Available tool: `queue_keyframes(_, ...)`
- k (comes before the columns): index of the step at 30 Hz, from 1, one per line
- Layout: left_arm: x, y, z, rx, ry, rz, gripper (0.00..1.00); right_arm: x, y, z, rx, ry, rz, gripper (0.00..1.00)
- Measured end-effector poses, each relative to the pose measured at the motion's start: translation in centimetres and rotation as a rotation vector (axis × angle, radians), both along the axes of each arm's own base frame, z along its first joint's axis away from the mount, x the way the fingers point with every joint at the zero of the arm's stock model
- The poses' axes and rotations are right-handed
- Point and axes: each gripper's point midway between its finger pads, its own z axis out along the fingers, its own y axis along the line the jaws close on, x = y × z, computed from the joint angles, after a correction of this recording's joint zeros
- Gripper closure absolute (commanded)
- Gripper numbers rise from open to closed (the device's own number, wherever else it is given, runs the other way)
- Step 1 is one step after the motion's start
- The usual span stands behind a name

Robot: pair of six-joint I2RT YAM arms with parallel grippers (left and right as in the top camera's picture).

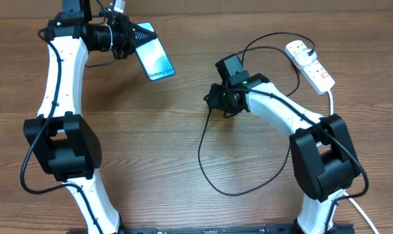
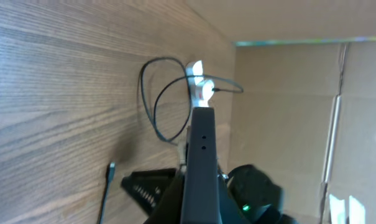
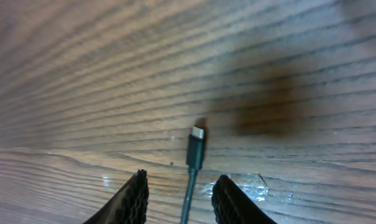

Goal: Plug charger to phone and switch on socket
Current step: 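Lower the right gripper over the black cable's USB-C end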

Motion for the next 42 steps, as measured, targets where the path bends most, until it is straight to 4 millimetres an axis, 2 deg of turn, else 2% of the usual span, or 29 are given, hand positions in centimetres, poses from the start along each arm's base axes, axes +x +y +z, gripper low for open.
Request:
queue_keyframes(4,0.0,-0.2,-1.3,-0.044,0.045,0.012,0.96,-0.4,0.1,-1.4,-0.014,0.03,0.005,0.72)
queue_keyframes(8,-0.2,-0.4,-2.4,-0.072,0.079,0.013,0.96,-0.7,0.4,-1.8,-0.023,0.036,0.015,0.77)
queue_keyframes(14,-0.2,-0.5,-2.7,-0.094,0.095,0.017,0.96,-1.0,1.4,-3.2,-0.049,0.033,0.036,0.84)
queue_keyframes(28,-0.3,-0.7,-2.5,-0.112,0.105,0.016,0.96,-0.2,0.9,-3.4,-0.088,0.002,-0.035,0.91)
queue_keyframes(30,-0.3,-0.7,-2.5,-0.115,0.105,0.014,0.96,-0.1,1.0,-3.4,-0.086,-0.004,-0.038,0.96)
queue_keyframes(35,-0.3,-0.7,-2.4,-0.117,0.105,0.013,0.96,0.0,1.2,-3.5,-0.078,-0.001,-0.041,0.96)
queue_keyframes(40,-0.4,-0.8,-2.3,-0.128,0.105,0.005,0.96,-1.2,2.0,-3.2,-0.025,0.057,0.048,0.96)
queue_keyframes(42,-0.5,-0.9,-2.1,-0.138,0.103,-0.002,0.96,-1.8,2.9,-2.6,0.048,0.074,0.133,0.96)
